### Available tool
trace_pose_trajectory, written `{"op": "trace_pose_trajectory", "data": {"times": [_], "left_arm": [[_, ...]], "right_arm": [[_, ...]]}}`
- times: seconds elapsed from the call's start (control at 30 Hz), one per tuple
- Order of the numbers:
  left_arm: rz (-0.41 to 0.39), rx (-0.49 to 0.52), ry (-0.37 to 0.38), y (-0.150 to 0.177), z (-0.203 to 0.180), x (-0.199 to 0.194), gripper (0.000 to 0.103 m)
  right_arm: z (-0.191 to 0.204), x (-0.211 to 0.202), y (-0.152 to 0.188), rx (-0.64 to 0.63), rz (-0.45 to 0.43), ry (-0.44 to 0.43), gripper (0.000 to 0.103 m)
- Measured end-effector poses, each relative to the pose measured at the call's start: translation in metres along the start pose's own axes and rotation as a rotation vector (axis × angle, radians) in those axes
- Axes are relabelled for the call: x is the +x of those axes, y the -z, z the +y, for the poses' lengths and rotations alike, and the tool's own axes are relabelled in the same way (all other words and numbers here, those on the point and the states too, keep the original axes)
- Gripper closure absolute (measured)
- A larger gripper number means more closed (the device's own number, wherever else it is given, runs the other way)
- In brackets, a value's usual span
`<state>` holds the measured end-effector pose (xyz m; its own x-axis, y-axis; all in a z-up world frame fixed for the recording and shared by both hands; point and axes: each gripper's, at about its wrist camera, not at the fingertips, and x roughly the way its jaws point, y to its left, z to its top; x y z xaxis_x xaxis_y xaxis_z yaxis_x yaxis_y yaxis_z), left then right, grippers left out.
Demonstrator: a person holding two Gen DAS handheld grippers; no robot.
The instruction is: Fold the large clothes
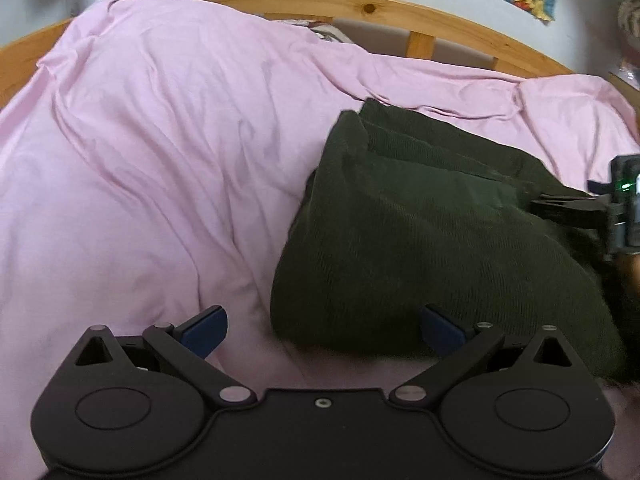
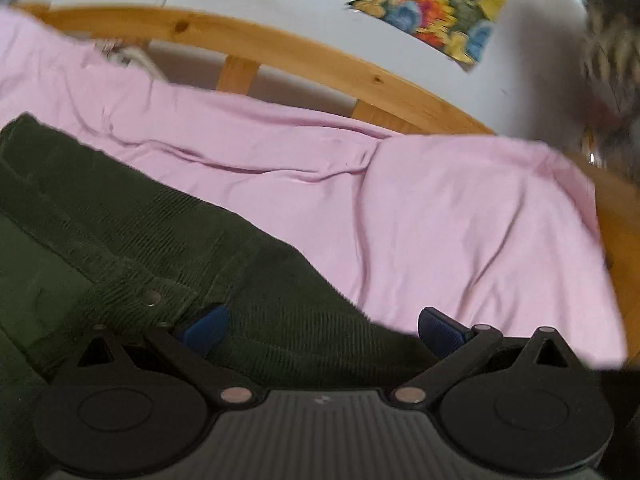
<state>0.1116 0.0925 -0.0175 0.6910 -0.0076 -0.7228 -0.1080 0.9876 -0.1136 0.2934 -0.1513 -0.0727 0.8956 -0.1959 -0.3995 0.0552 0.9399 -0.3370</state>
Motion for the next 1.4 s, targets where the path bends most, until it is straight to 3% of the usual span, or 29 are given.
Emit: {"op": "trace_pose_trajectory", "data": {"times": [0.23, 0.33, 0.47, 0.57, 0.67, 0.73, 0.83, 1.23, 1.33, 1.4], "left_arm": [[0.017, -0.014, 0.148, 0.010, -0.009, 0.002, 0.001], [0.021, -0.038, 0.204, 0.011, -0.013, 0.002, 0.001], [0.018, -0.092, 0.240, 0.017, -0.012, -0.001, 0.001], [0.043, -0.124, 0.242, 0.023, -0.011, 0.002, 0.001], [0.085, -0.172, 0.240, 0.023, -0.010, 0.010, 0.001], [0.100, -0.196, 0.246, 0.022, -0.010, 0.013, 0.001], [0.110, -0.219, 0.242, 0.021, -0.007, 0.016, 0.001], [0.118, -0.281, 0.206, 0.022, 0.003, 0.021, 0.001], [0.106, -0.303, 0.216, 0.022, 0.006, 0.023, 0.001], [0.093, -0.340, 0.235, 0.022, 0.011, 0.024, 0.001]], "right_arm": [[0.012, -0.011, 0.005, -0.056, -0.051, 0.070, 0.000], [-0.008, -0.030, -0.010, 0.022, 0.041, -0.022, 0.000], [-0.040, -0.088, -0.005, 0.180, 0.038, -0.121, 0.000], [-0.031, -0.113, 0.010, 0.103, 0.011, -0.134, 0.000], [-0.007, -0.110, 0.039, 0.011, 0.007, -0.104, 0.000], [0.002, -0.113, 0.064, 0.027, -0.105, -0.056, 0.000], [0.010, -0.113, 0.062, -0.011, -0.123, -0.024, 0.000], [0.005, -0.115, 0.063, 0.021, -0.111, -0.054, 0.000], [-0.014, -0.128, 0.047, 0.041, -0.026, -0.116, 0.000], [-0.037, -0.151, 0.039, 0.072, -0.069, -0.101, 0.000]]}}
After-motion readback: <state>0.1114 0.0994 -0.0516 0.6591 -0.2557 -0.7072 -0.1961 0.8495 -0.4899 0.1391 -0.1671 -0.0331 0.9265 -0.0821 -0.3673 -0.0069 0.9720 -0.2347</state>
